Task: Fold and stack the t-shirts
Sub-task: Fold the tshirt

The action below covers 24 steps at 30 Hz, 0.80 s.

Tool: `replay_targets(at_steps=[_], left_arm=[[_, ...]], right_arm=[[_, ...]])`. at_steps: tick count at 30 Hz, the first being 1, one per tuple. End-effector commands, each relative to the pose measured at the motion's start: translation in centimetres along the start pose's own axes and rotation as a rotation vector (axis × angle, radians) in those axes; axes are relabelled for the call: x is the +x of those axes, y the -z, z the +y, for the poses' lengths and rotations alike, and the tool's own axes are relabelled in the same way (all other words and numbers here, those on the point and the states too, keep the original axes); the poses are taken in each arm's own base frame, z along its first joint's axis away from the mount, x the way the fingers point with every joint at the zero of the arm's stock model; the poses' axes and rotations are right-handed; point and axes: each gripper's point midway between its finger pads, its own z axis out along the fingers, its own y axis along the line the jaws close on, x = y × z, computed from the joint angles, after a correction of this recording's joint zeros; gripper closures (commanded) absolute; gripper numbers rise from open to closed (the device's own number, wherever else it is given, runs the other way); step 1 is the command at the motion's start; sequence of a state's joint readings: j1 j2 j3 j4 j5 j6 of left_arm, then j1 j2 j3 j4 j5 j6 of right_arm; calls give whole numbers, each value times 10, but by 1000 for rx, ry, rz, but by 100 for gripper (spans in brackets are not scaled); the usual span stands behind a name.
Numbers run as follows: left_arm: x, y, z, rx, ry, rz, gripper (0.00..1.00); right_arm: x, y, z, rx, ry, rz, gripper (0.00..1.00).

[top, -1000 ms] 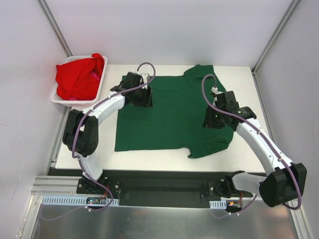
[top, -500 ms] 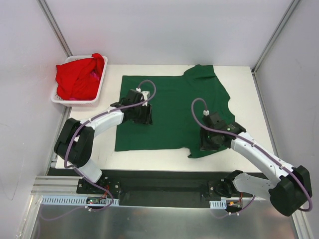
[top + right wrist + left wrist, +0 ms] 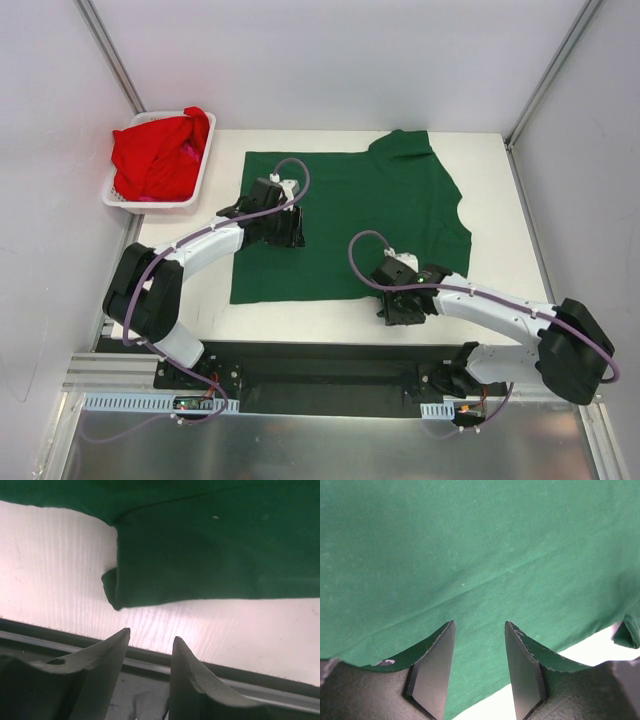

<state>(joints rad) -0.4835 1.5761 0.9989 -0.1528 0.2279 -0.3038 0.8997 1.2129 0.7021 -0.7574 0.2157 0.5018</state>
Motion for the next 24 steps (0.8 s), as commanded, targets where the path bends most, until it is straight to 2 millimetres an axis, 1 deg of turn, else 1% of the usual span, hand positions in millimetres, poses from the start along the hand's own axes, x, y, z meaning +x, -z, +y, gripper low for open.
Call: replay_targets(at_steps=[1,2,9,12,19,24], left_arm=[[-9,11,-6,18,-13,-47,56],[-9,11,-6,17,-15,-49,56],[-8,11,-5,12,-20,-49,56],[-8,11,-3,8,-24,-51,56],[-9,12,-4,11,-33,-53,56],[-9,11,-3,4,-32,-54,56]], right_arm=[[-18,-7,16,12,-19,-85,55],[-24,-6,20,8,-23,-105,55],[-40,-10,31,30,4,-133,54],[-45,-12,30,55,8,-146,54],[-49,-19,32,95,42,-139,53],[-45,-26,33,102,54,-119,53]])
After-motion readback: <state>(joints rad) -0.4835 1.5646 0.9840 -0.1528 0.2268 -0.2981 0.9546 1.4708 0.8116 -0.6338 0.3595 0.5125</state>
